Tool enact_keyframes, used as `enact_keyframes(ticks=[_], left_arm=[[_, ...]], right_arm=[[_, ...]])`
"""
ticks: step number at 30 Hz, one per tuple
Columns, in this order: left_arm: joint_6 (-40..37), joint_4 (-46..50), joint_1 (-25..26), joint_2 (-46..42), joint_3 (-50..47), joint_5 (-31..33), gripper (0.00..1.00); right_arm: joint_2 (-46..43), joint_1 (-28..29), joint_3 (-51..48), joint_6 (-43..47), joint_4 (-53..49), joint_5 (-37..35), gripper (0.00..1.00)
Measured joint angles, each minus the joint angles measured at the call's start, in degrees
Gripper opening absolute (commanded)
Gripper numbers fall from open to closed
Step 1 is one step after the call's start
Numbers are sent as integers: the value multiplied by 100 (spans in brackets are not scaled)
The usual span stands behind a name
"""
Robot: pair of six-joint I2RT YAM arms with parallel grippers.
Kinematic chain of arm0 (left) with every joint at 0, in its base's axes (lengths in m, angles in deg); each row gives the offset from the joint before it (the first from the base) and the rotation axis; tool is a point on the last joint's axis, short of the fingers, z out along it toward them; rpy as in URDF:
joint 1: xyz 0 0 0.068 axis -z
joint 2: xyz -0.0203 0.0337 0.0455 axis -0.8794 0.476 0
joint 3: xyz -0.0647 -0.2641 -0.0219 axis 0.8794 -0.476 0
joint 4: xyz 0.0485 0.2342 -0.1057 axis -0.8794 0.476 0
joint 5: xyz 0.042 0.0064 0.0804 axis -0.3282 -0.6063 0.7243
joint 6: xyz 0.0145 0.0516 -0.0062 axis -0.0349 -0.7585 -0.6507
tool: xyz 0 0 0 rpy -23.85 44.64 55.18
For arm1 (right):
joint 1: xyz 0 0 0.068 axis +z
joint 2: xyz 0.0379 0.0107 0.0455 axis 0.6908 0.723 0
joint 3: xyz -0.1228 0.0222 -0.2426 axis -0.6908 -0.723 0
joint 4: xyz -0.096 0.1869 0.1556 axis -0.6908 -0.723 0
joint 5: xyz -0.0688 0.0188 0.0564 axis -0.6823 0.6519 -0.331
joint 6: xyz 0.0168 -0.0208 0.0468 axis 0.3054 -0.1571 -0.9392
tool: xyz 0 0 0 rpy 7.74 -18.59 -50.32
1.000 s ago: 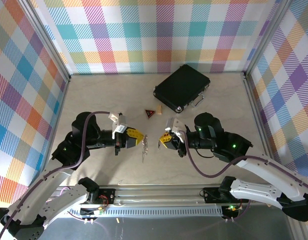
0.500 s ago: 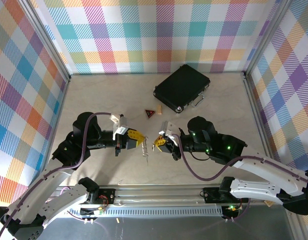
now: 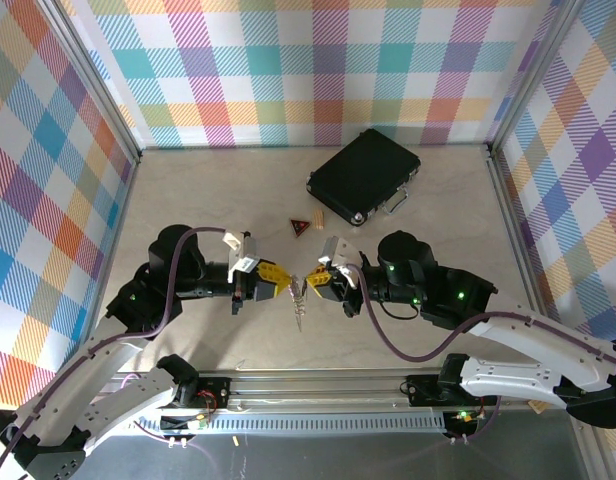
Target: Put the keys on the keyring
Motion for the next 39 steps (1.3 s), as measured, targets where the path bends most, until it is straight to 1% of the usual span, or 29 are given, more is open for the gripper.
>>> enact_keyframes(ticks=[7, 11, 17, 21, 28, 39], left_arm=[[-820, 516, 315, 208, 306, 595, 0], [-1180, 649, 560, 299, 417, 907, 0], [-1622, 787, 1292, 448, 420, 1716, 0], [-1779, 752, 1569, 573, 354, 2092, 0], [-1860, 634, 1589, 595, 186, 2293, 0], [-1899, 426, 1589, 601, 48, 2295, 0]], right_arm=[[-275, 0, -94, -37, -4, -341, 0], [-566, 0, -374, 55, 79, -348, 0], [-743, 0, -887, 402, 208, -203, 0], [-938, 0, -1338, 621, 466, -66, 0], [-1259, 0, -1556, 868, 721, -66, 0], [-1021, 0, -1556, 960, 774, -26, 0]])
